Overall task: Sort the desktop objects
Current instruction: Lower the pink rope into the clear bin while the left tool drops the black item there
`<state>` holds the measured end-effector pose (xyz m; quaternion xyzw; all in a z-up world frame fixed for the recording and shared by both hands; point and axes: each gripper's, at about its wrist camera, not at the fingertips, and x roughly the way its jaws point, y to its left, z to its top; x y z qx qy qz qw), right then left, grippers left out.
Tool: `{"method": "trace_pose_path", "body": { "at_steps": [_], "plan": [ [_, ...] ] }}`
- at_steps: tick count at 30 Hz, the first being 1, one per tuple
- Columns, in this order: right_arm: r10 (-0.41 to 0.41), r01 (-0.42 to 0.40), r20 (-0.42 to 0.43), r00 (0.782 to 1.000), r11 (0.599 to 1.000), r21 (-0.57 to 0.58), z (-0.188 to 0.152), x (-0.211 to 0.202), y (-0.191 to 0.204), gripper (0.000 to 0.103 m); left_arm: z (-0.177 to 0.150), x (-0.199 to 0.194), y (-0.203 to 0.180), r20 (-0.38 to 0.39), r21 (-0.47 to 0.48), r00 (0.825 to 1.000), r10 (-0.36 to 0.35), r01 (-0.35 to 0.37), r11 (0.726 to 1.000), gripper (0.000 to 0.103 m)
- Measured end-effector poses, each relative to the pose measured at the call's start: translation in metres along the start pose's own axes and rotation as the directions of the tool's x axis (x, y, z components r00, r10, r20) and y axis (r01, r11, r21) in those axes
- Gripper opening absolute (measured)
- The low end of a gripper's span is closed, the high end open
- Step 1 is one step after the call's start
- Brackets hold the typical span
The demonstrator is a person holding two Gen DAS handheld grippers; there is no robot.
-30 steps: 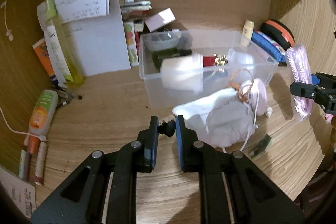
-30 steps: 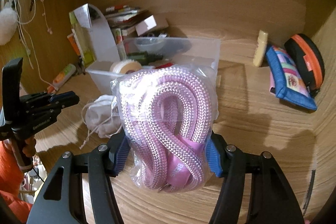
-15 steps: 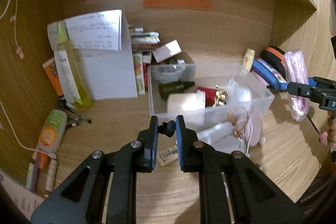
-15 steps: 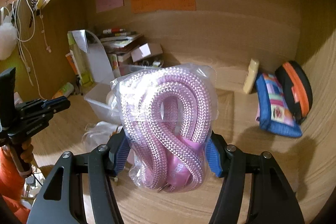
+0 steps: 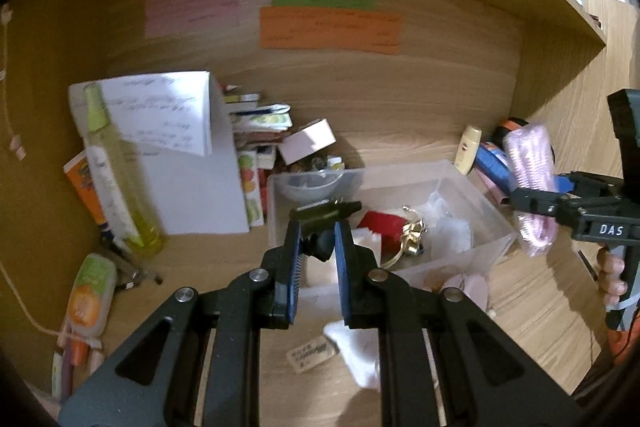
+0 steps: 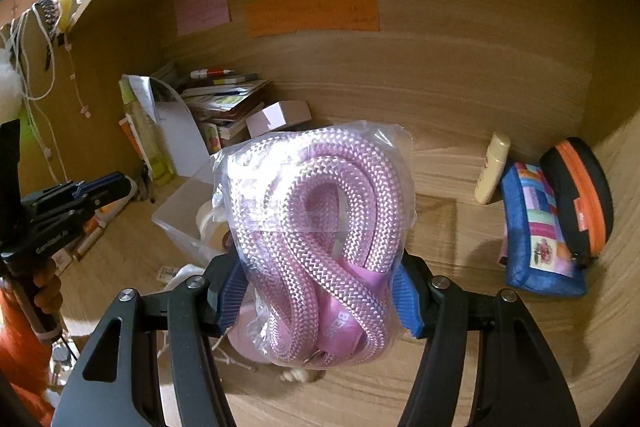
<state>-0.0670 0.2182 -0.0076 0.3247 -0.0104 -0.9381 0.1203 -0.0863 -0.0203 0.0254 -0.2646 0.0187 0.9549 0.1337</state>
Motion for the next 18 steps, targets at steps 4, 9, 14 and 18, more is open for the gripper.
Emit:
{"method": "trace_pose_path", "body": {
  "at_steps": [4, 9, 14, 18],
  "plan": [
    [0.016, -0.015, -0.022, 1.000, 1.000, 0.011, 0.009, 0.014, -0.002, 0.058, 0.009, 0.013, -0.005, -0.005, 0.017, 1.000, -0.010, 0.010, 1.000, 0.015],
    [0.016, -0.016, -0.041, 0.999, 1.000, 0.010, 0.020, 0.033, -0.002, 0.058, 0.021, 0.031, -0.007, -0.016, 0.019, 1.000, -0.020, 0.021, 1.000, 0.015],
    [0.043, -0.042, -0.068, 0.997, 0.999, 0.018, 0.028, 0.055, 0.001, 0.058, 0.029, 0.054, -0.010, -0.045, 0.012, 0.998, -0.032, 0.033, 0.999, 0.015],
    [0.065, -0.063, -0.098, 0.993, 0.998, 0.025, 0.030, 0.076, 0.007, 0.058, 0.033, 0.071, -0.011, -0.069, 0.013, 0.997, -0.032, 0.033, 0.999, 0.015]
  ]
}}
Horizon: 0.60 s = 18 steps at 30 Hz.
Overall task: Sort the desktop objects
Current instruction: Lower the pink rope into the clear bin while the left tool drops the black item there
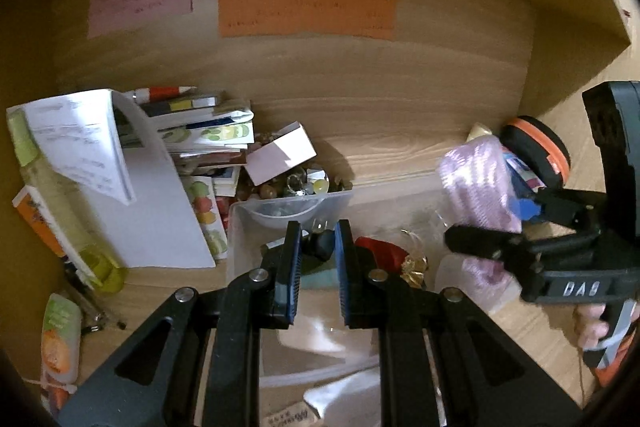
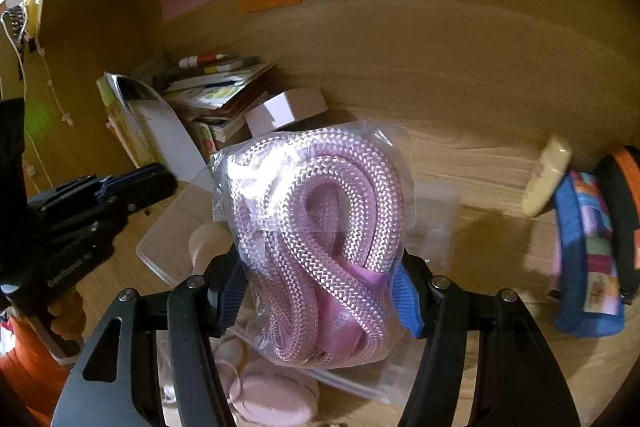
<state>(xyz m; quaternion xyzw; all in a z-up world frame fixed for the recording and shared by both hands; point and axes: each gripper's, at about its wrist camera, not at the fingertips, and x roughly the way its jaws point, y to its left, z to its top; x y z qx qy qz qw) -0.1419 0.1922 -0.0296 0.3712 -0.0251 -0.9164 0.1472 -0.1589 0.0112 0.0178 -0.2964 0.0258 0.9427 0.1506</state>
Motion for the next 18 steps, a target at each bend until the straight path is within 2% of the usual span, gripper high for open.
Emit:
{"method": "trace_pose_path", "body": {
  "at_steps": [9, 18],
  "plan": [
    [-0.034, 0.033, -0.047, 0.998, 0.999, -0.018, 0.004, 0.032, 0.003, 0.058, -0.002, 0.042, 0.008, -0.089, -0.018, 0.996, -0.004, 0.002, 1.000, 0.015],
    [-0.115, 0.108, -0.114, 0.987, 0.992, -0.068, -0.003, 0.057, 0.011, 0.059, -0.012, 0.059, 0.013, -0.137, -0.040, 0.990, -0.025, 0.020, 0.999, 0.015]
  ]
}}
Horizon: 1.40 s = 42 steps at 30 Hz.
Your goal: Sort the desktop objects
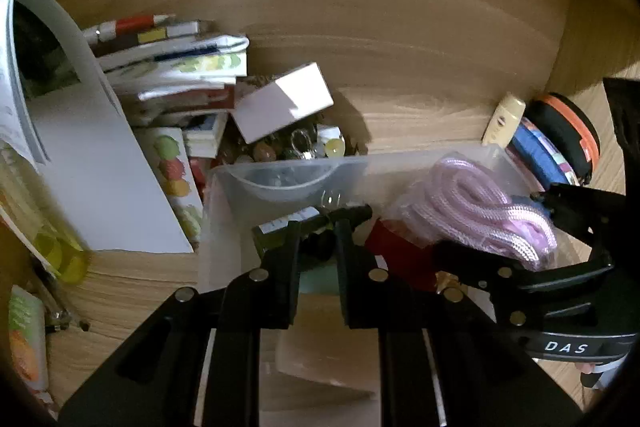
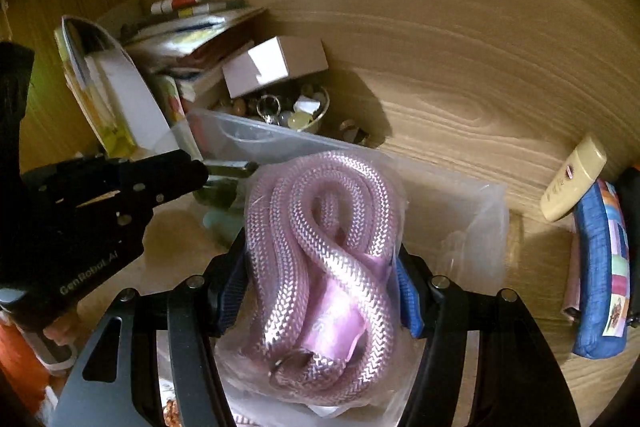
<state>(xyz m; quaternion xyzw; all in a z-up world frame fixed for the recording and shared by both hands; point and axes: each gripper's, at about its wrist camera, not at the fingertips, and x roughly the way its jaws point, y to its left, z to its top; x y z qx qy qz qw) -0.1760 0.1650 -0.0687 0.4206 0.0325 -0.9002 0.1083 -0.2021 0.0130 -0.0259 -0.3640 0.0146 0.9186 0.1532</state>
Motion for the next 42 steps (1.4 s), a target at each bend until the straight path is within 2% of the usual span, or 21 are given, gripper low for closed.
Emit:
{"method": "trace_pose_path", "body": {
  "at_steps": [11, 14, 17, 21, 23, 27, 29, 32, 37, 39, 42],
  "plan": [
    [-0.063, 0.062, -0.030, 0.998, 0.997, -0.037, -0.005, 0.006, 0.010, 0.060, -0.004, 0.002, -0.008, -0.007, 0.047, 1.000, -0.022, 0.022, 0.999, 0.015],
    [-0.068, 0.066, -0.038, 0.997, 0.997, -0.033, -0.007, 0.002, 0.011, 0.061, -0.004, 0.002, -0.007, -0.005, 0.046, 0.999, -0.052, 0.052, 0.998, 0.017],
    [-0.074, 0.074, -0.026, 0.997, 0.997, -0.035, -0.007, -0.004, 0.014, 0.067, -0.005, 0.000, -0.007, 0.005, 0.049, 0.996, -0.084, 0.084, 0.995, 0.025],
    [-0.111, 0.111, 0.020, 0.994, 0.993, -0.042, -0.009, -0.017, 0.016, 0.074, -0.005, -0.005, -0.010, 0.019, 0.065, 0.997, -0.079, 0.078, 0.995, 0.031],
    [-0.119, 0.120, 0.035, 0.992, 0.992, -0.036, -0.010, -0.025, 0.015, 0.074, -0.005, -0.008, -0.012, 0.033, 0.075, 0.997, -0.065, 0.062, 0.995, 0.036],
    [-0.125, 0.126, 0.057, 0.990, 0.992, 0.000, -0.011, -0.042, 0.007, 0.079, -0.006, -0.015, -0.018, 0.098, 0.103, 0.994, 0.046, -0.056, 0.993, 0.046],
    [-0.123, 0.121, 0.068, 0.990, 0.992, 0.025, -0.014, -0.053, 0.001, 0.079, -0.005, -0.017, -0.020, 0.105, 0.112, 0.992, 0.065, -0.076, 0.991, 0.047],
    [-0.119, 0.115, 0.093, 0.989, 0.992, 0.049, -0.020, -0.071, -0.005, 0.079, -0.003, -0.023, -0.021, 0.117, 0.113, 0.991, 0.072, -0.085, 0.990, 0.049],
    [-0.133, 0.124, 0.151, 0.980, 0.990, 0.072, -0.033, -0.101, -0.013, 0.082, -0.003, -0.049, -0.020, 0.165, 0.106, 0.984, 0.073, -0.091, 0.990, 0.061],
    [-0.137, 0.125, 0.164, 0.977, 0.989, 0.078, -0.038, -0.109, -0.015, 0.082, -0.004, -0.063, -0.017, 0.181, 0.099, 0.981, 0.074, -0.093, 0.991, 0.071],
    [-0.138, 0.124, 0.180, 0.974, 0.988, 0.089, -0.048, -0.120, -0.017, 0.083, -0.008, -0.082, -0.009, 0.193, 0.075, 0.979, 0.067, -0.083, 0.994, 0.079]
  ]
}}
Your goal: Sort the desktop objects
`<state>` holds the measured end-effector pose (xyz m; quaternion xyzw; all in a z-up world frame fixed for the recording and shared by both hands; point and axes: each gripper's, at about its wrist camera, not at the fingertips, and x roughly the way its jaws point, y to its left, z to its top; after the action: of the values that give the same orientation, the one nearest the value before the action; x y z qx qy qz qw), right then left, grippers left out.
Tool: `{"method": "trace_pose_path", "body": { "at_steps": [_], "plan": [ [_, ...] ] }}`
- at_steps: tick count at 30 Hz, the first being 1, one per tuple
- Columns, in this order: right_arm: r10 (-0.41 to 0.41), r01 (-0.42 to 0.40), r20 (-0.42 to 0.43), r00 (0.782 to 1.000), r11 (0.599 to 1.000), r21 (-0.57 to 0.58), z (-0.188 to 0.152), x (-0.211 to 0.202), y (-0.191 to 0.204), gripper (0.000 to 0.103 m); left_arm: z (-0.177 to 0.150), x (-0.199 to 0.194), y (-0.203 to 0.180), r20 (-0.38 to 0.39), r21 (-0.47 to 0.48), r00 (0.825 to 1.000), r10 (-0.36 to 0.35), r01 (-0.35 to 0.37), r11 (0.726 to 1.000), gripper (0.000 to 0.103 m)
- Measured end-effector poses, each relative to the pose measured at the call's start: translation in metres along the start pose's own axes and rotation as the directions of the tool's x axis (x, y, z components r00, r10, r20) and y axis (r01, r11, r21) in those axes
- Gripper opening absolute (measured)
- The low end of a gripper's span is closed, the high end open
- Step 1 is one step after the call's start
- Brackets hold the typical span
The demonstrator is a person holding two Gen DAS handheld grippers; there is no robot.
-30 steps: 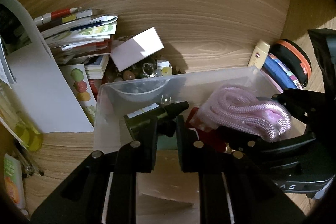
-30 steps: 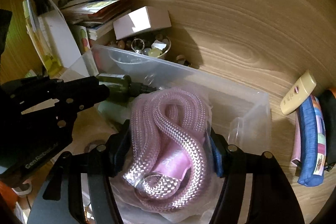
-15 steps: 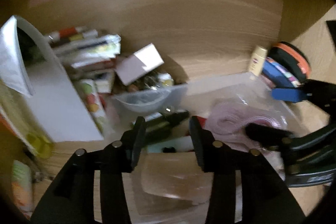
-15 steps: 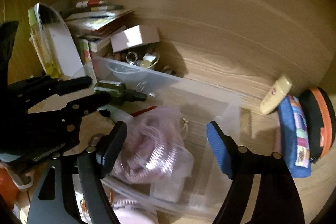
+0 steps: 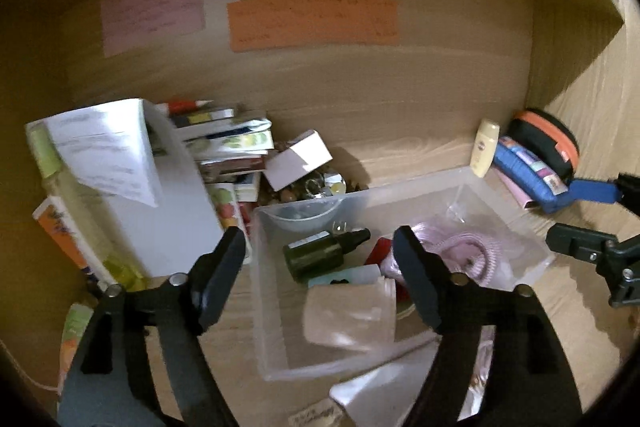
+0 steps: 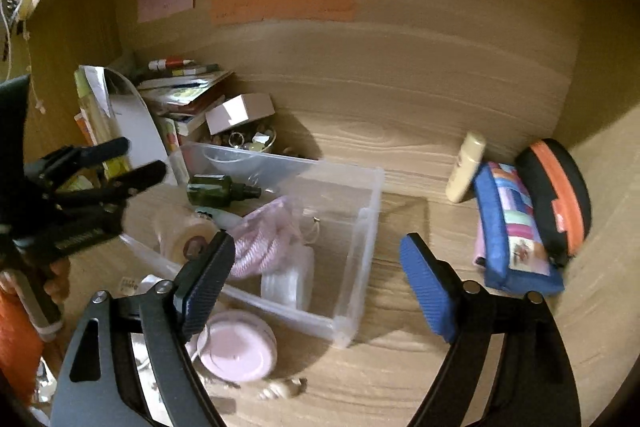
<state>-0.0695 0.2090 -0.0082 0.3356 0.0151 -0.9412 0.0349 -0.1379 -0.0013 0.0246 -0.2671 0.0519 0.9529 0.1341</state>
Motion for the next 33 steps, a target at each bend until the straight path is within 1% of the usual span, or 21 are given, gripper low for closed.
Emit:
{"method": "trace_pose_path", "body": {
  "at_steps": [2, 5, 7, 10, 14, 16, 18, 20, 23, 26, 29, 32, 33],
  "plan": [
    [0.012, -0.012, 0.004, 1.000, 1.000, 0.006, -0.006, -0.005, -0.002, 0.083, -0.003, -0.009, 0.006, -0.002, -0.019, 1.000, -0.003, 0.003, 1.000, 0.080],
    [0.011, -0.011, -0.002, 1.000, 1.000, 0.011, -0.016, -0.007, -0.004, 0.083, -0.011, -0.023, 0.014, 0.001, -0.030, 1.000, 0.014, -0.014, 0.999, 0.081],
    [0.017, -0.017, -0.017, 1.000, 1.000, 0.019, -0.024, -0.005, -0.004, 0.083, -0.019, -0.031, 0.019, 0.003, -0.029, 0.999, 0.035, -0.035, 0.999, 0.081],
    [0.034, -0.033, -0.050, 0.998, 0.999, 0.015, -0.038, -0.002, -0.003, 0.083, -0.033, -0.036, 0.024, -0.019, -0.021, 0.999, 0.051, -0.052, 0.998, 0.081],
    [0.014, -0.016, -0.101, 0.995, 1.000, -0.019, -0.056, 0.005, -0.002, 0.083, -0.058, -0.034, 0.027, -0.077, 0.006, 0.994, 0.077, -0.076, 0.997, 0.081],
    [0.015, -0.018, -0.115, 0.993, 0.999, -0.029, -0.064, 0.006, -0.002, 0.083, -0.072, -0.030, 0.027, -0.114, 0.019, 0.990, 0.078, -0.076, 0.997, 0.081],
    [0.022, -0.026, -0.135, 0.991, 0.999, -0.033, -0.070, 0.009, -0.001, 0.083, -0.085, -0.025, 0.026, -0.162, 0.023, 0.984, 0.075, -0.072, 0.997, 0.081],
    [0.031, -0.037, -0.156, 0.987, 0.999, -0.038, -0.076, 0.013, 0.002, 0.083, -0.098, -0.020, 0.024, -0.211, 0.028, 0.976, 0.057, -0.052, 0.998, 0.081],
    [0.047, -0.058, -0.177, 0.983, 0.997, -0.054, -0.082, 0.018, 0.009, 0.083, -0.110, -0.016, 0.021, -0.253, 0.050, 0.965, 0.066, -0.055, 0.997, 0.081],
    [0.044, -0.058, -0.181, 0.982, 0.996, -0.074, -0.088, 0.022, 0.017, 0.083, -0.116, -0.012, 0.019, -0.286, 0.053, 0.956, 0.062, -0.049, 0.997, 0.081],
    [0.059, -0.077, -0.193, 0.979, 0.994, -0.083, -0.090, 0.029, 0.025, 0.083, -0.119, -0.004, 0.016, -0.315, 0.048, 0.948, 0.041, -0.028, 0.998, 0.081],
    [0.077, -0.098, -0.210, 0.975, 0.991, -0.092, -0.090, 0.036, 0.031, 0.083, -0.119, 0.001, 0.009, -0.318, 0.074, 0.947, 0.047, -0.025, 0.997, 0.081],
    [0.080, -0.103, -0.214, 0.973, 0.990, -0.098, -0.090, 0.039, 0.032, 0.083, -0.118, 0.003, 0.008, -0.315, 0.083, 0.947, 0.060, -0.036, 0.996, 0.081]
  ]
}}
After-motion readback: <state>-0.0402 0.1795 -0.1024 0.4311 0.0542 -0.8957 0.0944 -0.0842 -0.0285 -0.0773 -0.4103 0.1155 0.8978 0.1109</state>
